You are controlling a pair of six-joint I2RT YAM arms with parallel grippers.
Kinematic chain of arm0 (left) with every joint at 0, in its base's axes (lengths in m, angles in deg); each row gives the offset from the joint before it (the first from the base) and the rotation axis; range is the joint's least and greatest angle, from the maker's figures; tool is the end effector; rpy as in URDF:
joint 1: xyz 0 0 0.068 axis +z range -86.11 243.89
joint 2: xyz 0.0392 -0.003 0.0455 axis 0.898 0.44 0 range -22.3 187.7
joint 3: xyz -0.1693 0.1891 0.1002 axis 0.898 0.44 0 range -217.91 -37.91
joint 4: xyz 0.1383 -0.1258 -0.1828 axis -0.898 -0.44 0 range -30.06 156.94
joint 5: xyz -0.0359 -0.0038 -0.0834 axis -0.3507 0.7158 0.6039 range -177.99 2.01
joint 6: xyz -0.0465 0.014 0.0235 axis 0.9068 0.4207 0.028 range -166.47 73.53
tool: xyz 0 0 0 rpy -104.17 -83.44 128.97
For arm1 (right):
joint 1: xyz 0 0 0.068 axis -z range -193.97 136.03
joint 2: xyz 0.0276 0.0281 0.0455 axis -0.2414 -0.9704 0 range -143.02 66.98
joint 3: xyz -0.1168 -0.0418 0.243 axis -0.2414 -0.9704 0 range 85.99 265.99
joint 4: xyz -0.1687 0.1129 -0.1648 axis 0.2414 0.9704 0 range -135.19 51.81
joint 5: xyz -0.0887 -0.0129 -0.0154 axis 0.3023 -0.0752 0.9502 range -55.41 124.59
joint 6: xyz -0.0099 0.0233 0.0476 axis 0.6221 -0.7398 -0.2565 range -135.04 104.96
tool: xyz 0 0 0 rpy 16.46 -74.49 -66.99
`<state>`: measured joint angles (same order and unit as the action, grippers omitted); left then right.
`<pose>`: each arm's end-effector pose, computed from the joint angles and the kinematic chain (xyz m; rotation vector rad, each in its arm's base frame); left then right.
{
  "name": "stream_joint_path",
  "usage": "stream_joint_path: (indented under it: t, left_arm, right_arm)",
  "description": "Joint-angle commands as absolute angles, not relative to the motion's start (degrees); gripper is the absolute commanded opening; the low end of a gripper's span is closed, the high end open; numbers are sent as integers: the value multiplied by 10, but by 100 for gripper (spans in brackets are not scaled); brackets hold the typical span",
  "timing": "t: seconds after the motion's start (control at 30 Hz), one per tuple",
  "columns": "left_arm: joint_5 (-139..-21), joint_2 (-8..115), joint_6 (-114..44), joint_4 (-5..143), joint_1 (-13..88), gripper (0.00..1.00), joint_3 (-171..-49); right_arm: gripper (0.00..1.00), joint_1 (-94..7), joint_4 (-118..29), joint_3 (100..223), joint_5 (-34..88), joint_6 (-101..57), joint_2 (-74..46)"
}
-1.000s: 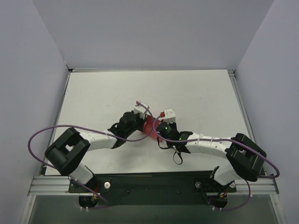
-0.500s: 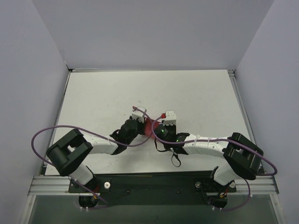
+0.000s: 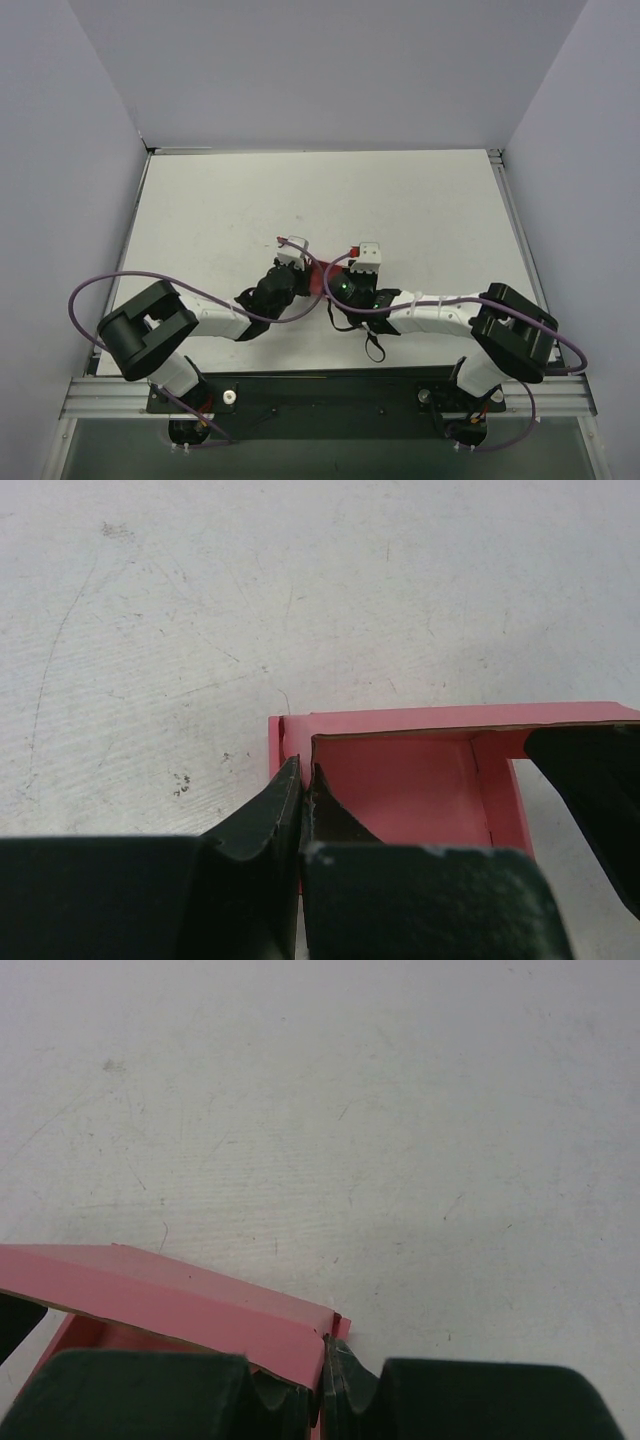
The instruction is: Fold the paper box
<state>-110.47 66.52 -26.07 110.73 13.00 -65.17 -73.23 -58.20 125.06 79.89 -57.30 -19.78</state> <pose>0.1908 -0.2132 0.1580 0.2297 1.8718 -0.4922 0.1729 0.2414 0.1799 0.1334 1.9885 0.2766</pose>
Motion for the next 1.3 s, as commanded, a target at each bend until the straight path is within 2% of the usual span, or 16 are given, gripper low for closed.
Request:
stream_joint_path:
  t: [0.0,0.3,0.53,0.73,0.83,1.03,1.27]
  left_arm:
    - [-1067,654,-230,1083,109,0,-631]
    - [-1091,644,-234,1069,105,0,-623]
    - [-1128,641,-241,1046,96,0,-627]
    - [-1154,637,-257,1036,86,0,-627]
    - [-1169,636,-265,1030,83,0,-627]
    - [-1193,636,-277,1025,77,0,-627]
    - [-1196,636,-278,1036,73,0,-616]
  right_arm:
    - [4,-765,-619,1243,781,-633,-202]
    - [10,-799,-528,1253,819,-675,-200]
    - [35,-823,-496,1258,835,-687,-190]
    - [53,-846,-477,1253,854,-680,-154]
    - [58,-864,-470,1239,857,-675,-127]
    - [61,-918,-474,1216,864,-628,-69]
    - [62,-923,-489,1186,834,-616,17]
